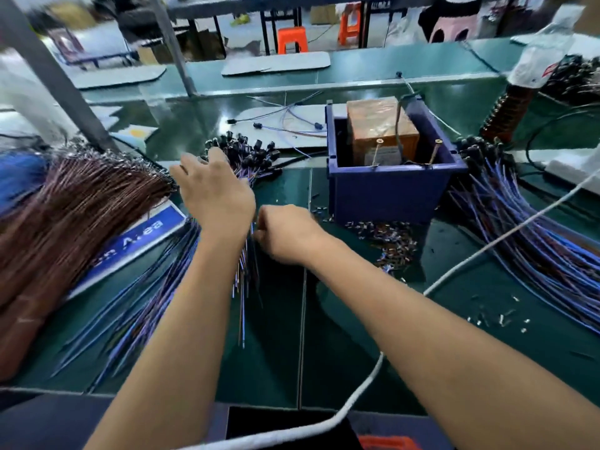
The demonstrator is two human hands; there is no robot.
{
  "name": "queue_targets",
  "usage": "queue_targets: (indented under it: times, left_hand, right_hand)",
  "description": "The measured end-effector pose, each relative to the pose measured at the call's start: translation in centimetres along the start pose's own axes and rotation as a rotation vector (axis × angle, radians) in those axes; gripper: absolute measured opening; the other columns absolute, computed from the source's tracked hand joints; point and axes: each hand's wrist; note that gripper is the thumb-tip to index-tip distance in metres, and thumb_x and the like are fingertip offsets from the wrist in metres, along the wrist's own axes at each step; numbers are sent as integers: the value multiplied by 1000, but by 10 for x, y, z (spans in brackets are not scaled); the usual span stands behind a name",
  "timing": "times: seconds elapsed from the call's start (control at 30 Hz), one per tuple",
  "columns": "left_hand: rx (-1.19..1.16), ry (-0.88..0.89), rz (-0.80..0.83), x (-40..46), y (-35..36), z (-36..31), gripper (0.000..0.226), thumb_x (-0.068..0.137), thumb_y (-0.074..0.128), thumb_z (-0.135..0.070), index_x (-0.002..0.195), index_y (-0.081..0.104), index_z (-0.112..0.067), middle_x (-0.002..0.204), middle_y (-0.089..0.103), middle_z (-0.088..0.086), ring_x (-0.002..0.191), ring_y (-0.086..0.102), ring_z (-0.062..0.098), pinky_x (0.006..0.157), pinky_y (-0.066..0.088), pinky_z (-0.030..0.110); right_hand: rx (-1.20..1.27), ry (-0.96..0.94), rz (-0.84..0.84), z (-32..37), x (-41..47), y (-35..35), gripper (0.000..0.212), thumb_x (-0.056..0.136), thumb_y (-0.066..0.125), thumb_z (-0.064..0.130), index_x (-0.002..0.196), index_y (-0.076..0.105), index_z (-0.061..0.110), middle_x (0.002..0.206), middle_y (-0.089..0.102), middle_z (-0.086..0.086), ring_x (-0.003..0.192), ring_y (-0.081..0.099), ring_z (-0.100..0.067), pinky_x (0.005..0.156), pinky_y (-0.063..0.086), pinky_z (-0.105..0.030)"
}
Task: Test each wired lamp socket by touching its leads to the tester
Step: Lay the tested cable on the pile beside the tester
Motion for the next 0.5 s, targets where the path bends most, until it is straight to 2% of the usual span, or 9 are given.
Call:
queue_targets:
  times: [0.13, 0.27, 0.37, 0.43, 0.5]
  left_hand:
    - [145, -8, 126, 27, 12, 6, 28, 93, 66, -34, 115, 70, -16, 126, 58, 22, 125, 45, 38, 100, 32, 41]
    - [62, -8, 94, 30, 13, 6, 24, 96, 67, -39, 110, 74, -20, 124, 59, 19, 125, 45, 38, 103, 34, 42]
    - [-215, 75, -24, 20, -1, -2, 22, 96, 69, -39, 98, 73, -17, 108, 68, 13, 110, 59, 34, 93, 42, 39]
    - [-468, 141, -57, 11, -18, -15, 19, 96, 70, -34, 89, 67, -17, 86, 70, 1, 88, 66, 28, 77, 47, 34]
    - [-715, 165, -31, 5, -37, -32, 19, 98, 67, -32, 87, 63, -18, 76, 71, -5, 72, 68, 24, 69, 54, 35]
  right_hand:
    - [38, 51, 40, -5, 6, -2, 26, 107, 50, 30, 119, 63, 12, 115, 71, -13, 105, 68, -35, 83, 51, -36]
    - [51, 65, 32, -6, 6, 3, 28, 108, 50, 35, 121, 61, 13, 120, 68, -15, 113, 63, -38, 83, 47, -37]
    - [181, 89, 9, -10, 2, 6, 34, 108, 48, 45, 122, 57, 16, 116, 69, -14, 108, 62, -36, 84, 43, -38]
    - [440, 72, -36, -11, -5, 7, 34, 108, 46, 47, 125, 54, 19, 101, 68, -13, 92, 61, -33, 81, 45, -39]
    - [712, -84, -129, -7, -16, 6, 31, 112, 44, 37, 131, 55, 15, 91, 65, -21, 81, 59, -36, 78, 50, -45]
Point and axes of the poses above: each hand's wrist, its own x-axis towards the middle knuckle, its own y-axis out of the palm, z = x × y
